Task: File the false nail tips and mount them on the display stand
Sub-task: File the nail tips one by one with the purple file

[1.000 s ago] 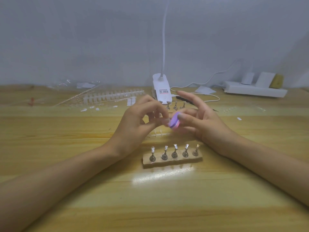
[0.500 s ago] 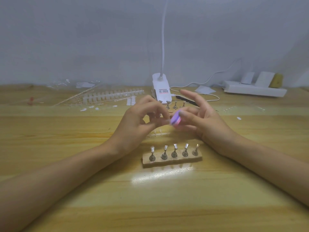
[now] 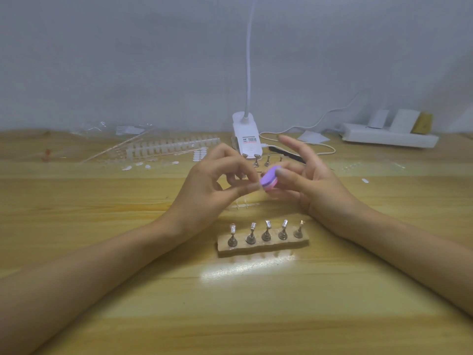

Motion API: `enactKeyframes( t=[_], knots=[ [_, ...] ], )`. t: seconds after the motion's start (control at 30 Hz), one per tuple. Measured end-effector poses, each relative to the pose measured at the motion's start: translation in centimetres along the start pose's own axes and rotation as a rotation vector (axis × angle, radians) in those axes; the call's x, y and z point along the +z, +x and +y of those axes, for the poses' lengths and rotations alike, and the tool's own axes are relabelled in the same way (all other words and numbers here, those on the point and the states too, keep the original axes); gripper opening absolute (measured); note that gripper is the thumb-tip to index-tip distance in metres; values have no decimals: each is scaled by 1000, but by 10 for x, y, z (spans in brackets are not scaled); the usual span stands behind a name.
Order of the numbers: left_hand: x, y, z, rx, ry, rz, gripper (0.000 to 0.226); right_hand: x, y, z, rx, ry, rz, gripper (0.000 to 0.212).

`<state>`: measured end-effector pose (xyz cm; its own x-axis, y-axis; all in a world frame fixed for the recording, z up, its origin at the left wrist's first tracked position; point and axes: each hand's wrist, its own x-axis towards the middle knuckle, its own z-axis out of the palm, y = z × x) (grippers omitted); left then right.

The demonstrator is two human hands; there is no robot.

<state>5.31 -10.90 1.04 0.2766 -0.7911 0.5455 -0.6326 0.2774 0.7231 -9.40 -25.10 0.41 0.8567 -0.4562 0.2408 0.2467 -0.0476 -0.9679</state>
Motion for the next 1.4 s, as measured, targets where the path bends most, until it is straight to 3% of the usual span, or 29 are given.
enactKeyframes(
  t=[0.13, 0.23, 0.33, 0.47, 0.6, 0.7, 0.83, 0.93, 1.07, 1.2, 1.27, 1.4],
  knots=[
    [1, -1, 0, 18, 12, -24, 5, -1, 1, 0, 13, -11, -72, 58],
    [1, -1, 0, 12, 2, -2, 8, -2, 1, 0, -4, 8, -9, 62],
    [0, -1, -2, 1, -2, 15, 6, 0, -2, -1, 16, -65, -145, 63],
    [1, -1, -2, 9, 1, -4, 5, -2, 0, 0, -20, -1, 2, 63],
    [0, -1, -1, 3, 9, 24, 6, 2, -3, -2, 12, -100, -165, 64],
    [0, -1, -1, 2, 18, 8, 6, 0, -1, -2, -6, -15, 6, 64],
    [0, -1, 0, -1, 27, 22, 8, 3, -4, -3, 40, -67, -146, 64],
    [0, -1, 0, -12, 23, 25, 8, 2, -2, -3, 10, 2, 3, 64],
    [0, -1, 0, 3, 42, 28, 5, 2, -4, -1, 17, -94, -131, 63],
    [0, -2, 3, 19, 35, -27, 5, -2, -1, -9, -53, 32, 78, 58],
    [-1, -3, 3, -13, 18, 2, 7, -10, -5, -15, -62, -62, 87, 52],
    [-3, -3, 2, -115, -58, 51, 14, -21, -15, -24, -19, -556, -114, 18]
  ],
)
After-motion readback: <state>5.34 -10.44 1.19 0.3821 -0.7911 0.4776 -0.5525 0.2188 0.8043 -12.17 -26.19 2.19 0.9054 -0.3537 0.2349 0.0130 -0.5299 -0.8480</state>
